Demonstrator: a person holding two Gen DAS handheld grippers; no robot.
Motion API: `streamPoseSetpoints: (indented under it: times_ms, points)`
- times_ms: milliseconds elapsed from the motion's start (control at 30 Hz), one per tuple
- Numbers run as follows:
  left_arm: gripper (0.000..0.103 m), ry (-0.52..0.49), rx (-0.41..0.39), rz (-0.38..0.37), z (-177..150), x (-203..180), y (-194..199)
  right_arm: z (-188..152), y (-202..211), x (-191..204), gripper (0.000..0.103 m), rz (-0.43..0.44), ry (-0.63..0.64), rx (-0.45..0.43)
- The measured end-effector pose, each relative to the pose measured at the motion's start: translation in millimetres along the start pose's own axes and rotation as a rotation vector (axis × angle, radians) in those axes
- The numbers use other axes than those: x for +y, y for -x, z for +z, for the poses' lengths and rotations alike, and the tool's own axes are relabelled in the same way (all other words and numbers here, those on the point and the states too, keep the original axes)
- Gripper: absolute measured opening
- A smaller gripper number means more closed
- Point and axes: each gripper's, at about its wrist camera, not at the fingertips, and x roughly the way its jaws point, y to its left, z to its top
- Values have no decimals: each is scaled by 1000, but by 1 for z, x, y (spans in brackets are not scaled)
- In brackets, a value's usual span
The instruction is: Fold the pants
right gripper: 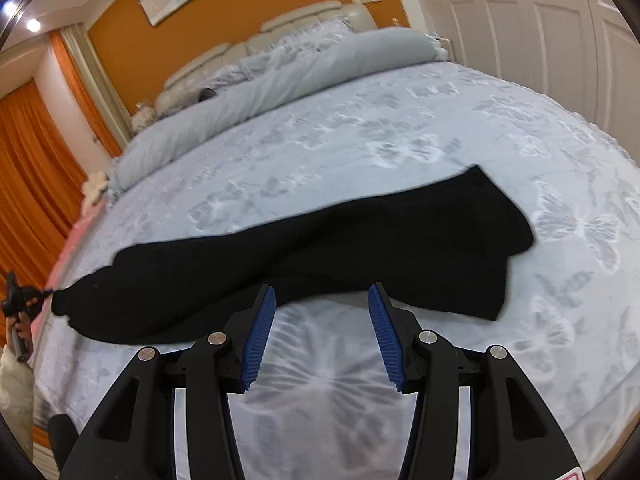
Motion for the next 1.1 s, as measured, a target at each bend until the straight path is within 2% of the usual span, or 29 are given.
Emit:
streamPoseSetpoints:
  times_ms: [33, 67, 100, 167, 200, 267, 300, 333, 367, 400, 467, 500, 533, 567, 600, 667, 700, 767, 800, 833, 900, 933, 1000, 1033, 1067, 1100]
  points:
    - [2, -32, -32, 57, 3, 1, 4, -1, -2, 3, 48, 17, -5, 2]
    - [2, -34, -5, 151, 2, 12, -3, -4, -7, 8, 48, 34, -11, 12]
    - [2, -13, 49, 189, -3, 29, -12, -6, -12, 13, 48, 41, -12, 26]
    - [1, 48, 151, 217, -24, 60, -25, -14, -26, 23, 48, 46, -1, 68]
    - [2, 61, 158, 206, -35, 68, -22, -17, -31, 26, 48, 49, 3, 86]
    - [11, 87, 187, 150, -57, 73, -16, -24, -38, 36, 48, 68, 10, 110]
    - [35, 102, 201, 132, -64, 71, -17, -27, -41, 43, 48, 81, 16, 117]
    - [64, 125, 208, 122, -72, 71, -20, -29, -42, 46, 48, 86, 19, 120]
    - [72, 164, 207, 116, -80, 74, -22, -31, -43, 51, 49, 93, 27, 128]
    - [73, 200, 215, 110, -84, 80, -26, -33, -45, 57, 49, 99, 37, 134]
    - [71, 248, 217, 34, -85, 81, -41, -36, -49, 67, 49, 115, 52, 146]
    - [54, 249, 205, 3, -82, 79, -44, -37, -50, 72, 49, 121, 55, 149]
    - [29, 237, 210, -24, -78, 73, -49, -38, -50, 76, 50, 130, 53, 146]
    - [12, 218, 241, -35, -71, 66, -59, -39, -51, 79, 52, 138, 53, 149]
    - [5, 207, 269, -36, -65, 60, -67, -40, -52, 81, 52, 138, 57, 151]
    - [5, 131, 246, -3, -43, 39, -67, -42, -54, 85, 52, 130, 67, 145]
    - [5, 83, 194, -14, -30, 23, -55, -42, -55, 86, 52, 129, 70, 145]
    - [5, -8, 50, -97, -4, -14, -16, -42, -58, 85, 52, 137, 62, 145]
    - [5, -36, 8, -123, 2, -24, -3, -42, -59, 84, 52, 141, 54, 143]
    - [5, -69, -12, -113, 5, -31, 2, -43, -61, 82, 52, 148, 44, 146]
    - [5, -98, 43, 8, -3, -19, -20, -42, -66, 78, 52, 163, 13, 152]
    - [6, -76, 116, 90, -14, 3, -45, -42, -68, 75, 52, 172, 0, 160]
    - [6, 3, 229, 165, -34, 41, -77, -42, -71, 73, 52, 179, -15, 169]
    - [9, 55, 262, 150, -45, 57, -84, -42, -72, 73, 53, 183, -17, 175]
    - [9, 101, 221, 94, -54, 67, -78, -43, -73, 74, 55, 185, -16, 183]
    - [12, 119, 190, 75, -59, 69, -69, -43, -73, 76, 59, 178, -8, 189]
